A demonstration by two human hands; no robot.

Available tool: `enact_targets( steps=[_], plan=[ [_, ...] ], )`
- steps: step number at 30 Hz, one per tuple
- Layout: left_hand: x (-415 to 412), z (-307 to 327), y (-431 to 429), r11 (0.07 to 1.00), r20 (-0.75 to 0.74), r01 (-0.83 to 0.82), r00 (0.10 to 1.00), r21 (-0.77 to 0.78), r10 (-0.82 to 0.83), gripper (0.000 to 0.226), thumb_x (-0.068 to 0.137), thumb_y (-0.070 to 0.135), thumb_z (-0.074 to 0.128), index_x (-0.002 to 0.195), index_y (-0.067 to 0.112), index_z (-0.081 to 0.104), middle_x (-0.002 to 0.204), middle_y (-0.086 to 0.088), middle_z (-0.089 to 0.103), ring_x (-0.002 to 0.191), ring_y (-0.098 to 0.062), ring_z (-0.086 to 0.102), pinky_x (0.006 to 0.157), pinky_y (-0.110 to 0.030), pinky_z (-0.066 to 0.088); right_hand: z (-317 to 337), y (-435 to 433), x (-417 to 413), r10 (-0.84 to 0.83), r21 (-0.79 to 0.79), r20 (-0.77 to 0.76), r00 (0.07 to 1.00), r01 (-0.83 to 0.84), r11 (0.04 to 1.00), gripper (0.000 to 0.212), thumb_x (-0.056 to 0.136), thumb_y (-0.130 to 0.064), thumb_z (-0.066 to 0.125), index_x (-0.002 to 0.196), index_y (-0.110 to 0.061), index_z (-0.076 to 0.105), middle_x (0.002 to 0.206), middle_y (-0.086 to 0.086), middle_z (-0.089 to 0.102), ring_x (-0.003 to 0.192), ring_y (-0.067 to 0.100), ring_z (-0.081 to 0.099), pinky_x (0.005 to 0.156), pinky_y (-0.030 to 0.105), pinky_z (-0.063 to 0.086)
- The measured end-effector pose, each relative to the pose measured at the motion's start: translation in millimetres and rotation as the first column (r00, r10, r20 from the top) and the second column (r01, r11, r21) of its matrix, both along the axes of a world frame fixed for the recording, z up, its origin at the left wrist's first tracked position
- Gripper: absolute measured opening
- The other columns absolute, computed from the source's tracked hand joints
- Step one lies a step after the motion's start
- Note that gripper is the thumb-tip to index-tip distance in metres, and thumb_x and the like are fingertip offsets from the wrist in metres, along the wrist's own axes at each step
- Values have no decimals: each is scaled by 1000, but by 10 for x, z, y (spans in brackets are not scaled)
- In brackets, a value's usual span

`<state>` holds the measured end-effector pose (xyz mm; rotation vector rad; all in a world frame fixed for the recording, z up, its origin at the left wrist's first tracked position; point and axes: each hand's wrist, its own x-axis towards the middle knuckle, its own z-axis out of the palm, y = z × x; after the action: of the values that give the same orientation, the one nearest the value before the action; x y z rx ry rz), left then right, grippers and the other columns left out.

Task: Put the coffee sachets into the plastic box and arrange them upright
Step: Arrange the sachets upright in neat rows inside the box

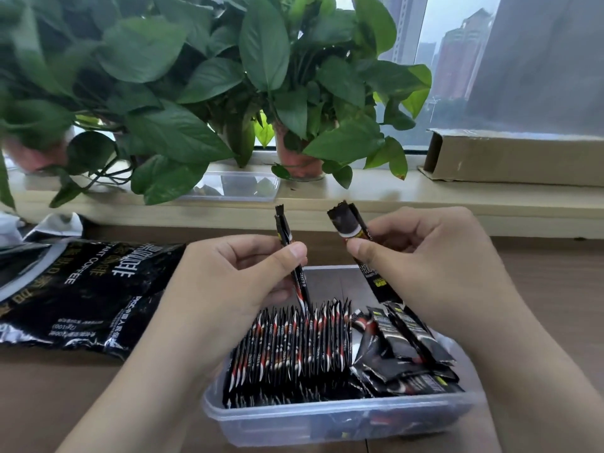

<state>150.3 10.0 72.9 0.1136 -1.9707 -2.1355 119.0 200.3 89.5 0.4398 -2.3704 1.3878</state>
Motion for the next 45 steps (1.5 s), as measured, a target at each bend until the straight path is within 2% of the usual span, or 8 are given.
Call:
enact_targets(
  steps=[6,11,18,22,27,32,38,45],
  plan=[
    [40,52,60,988,22,102,994,116,-105,19,70,16,76,84,2,80,74,-12,79,60,-16,75,59,-23,61,-74,-286,86,105,289,-259,960,-27,957,19,87,-29,70,74,-16,77,65,-4,61,64,13,56,55,23,42],
    [15,38,-2,989,41,46,998,140,-52,30,57,23,80,80,4,81,74,-12,78,57,-13,72,55,-21,58,-106,-290,95,333,458,-63,941,-270,847,18,99,-25,55,108,-20,70,91,-13,53,78,2,50,68,5,36],
    [39,69,-10,983,42,93,994,157,-101,23,57,17,79,77,5,82,76,-12,79,62,-13,75,57,-20,59,-122,-263,61,199,102,-134,971,-186,977,7,79,-21,82,83,-26,83,71,-14,72,68,5,67,62,8,43],
    [50,108,-16,980,50,73,995,187,-83,21,59,12,80,76,-1,79,71,-15,78,54,-14,72,50,-19,56,-116,-303,125,284,259,-210,936,-227,939,7,84,-28,77,87,-24,81,79,-13,67,69,9,63,60,9,42],
    [41,123,-34,957,39,45,998,285,-59,15,66,12,75,76,0,74,65,-12,75,48,-18,71,46,-19,55,-123,-341,186,319,409,-172,932,-227,884,54,78,-42,77,129,-29,65,104,-18,56,86,5,58,74,8,43],
    [13,104,-80,949,-6,-28,1000,313,31,71,64,14,79,131,23,58,97,-25,76,67,-26,76,56,-27,60,-129,-338,131,322,381,-241,916,-216,899,44,88,-17,63,131,-17,65,109,-12,63,86,0,59,77,2,40],
    [7,73,3,942,-46,43,999,334,-30,43,71,12,74,114,13,70,91,-18,76,62,-23,72,55,-26,59,-249,-468,161,334,419,-217,917,-222,881,44,95,-15,43,139,-12,46,129,-2,50,120,9,46,106,9,28],
    [-19,39,-26,940,-49,-36,997,338,56,30,70,14,75,101,14,75,90,-19,74,62,-23,71,56,-26,60,-246,-434,137,253,293,-230,940,-182,939,34,91,-22,54,125,-19,51,114,-11,57,106,-6,51,92,1,34]
  ],
)
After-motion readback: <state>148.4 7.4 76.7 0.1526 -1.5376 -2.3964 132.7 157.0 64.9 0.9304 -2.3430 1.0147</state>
